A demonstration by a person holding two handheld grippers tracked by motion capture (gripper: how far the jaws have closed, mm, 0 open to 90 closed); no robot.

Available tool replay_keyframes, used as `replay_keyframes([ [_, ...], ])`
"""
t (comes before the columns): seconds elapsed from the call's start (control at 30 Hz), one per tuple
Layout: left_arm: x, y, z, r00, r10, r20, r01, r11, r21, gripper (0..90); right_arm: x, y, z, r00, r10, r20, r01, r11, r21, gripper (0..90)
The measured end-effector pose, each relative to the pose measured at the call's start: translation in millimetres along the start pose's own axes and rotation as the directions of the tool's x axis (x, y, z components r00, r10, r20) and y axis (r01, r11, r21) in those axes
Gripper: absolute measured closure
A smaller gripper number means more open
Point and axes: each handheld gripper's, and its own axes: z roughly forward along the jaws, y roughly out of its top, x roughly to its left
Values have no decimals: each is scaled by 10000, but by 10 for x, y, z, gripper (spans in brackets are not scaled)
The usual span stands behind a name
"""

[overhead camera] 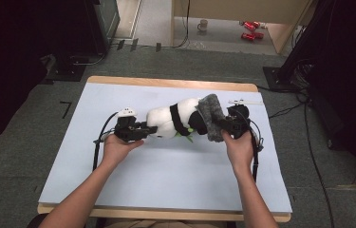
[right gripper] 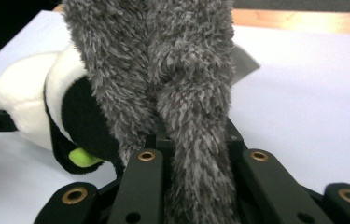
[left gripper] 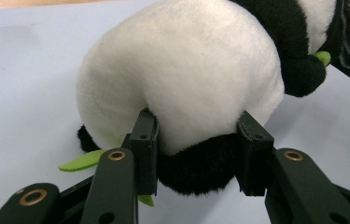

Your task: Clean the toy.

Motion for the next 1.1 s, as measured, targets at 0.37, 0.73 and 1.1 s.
replay_keyframes([
  [0.37,-79,-26,-4,9997,64,-248,-69,9998,-176,588,539,126,15,9887,-957,-1158,935,9953,-245,773],
  [0.73,-163,-98,-36,9982,200,-570,-220,9992,-331,587,1003,55,415,9691,-1604,-1876,1707,9845,401,769],
  [1.1,-172,-97,-27,9983,220,-547,-232,9995,-225,593,984,-41,592,9682,-1910,-1616,2070,9743,886,772],
])
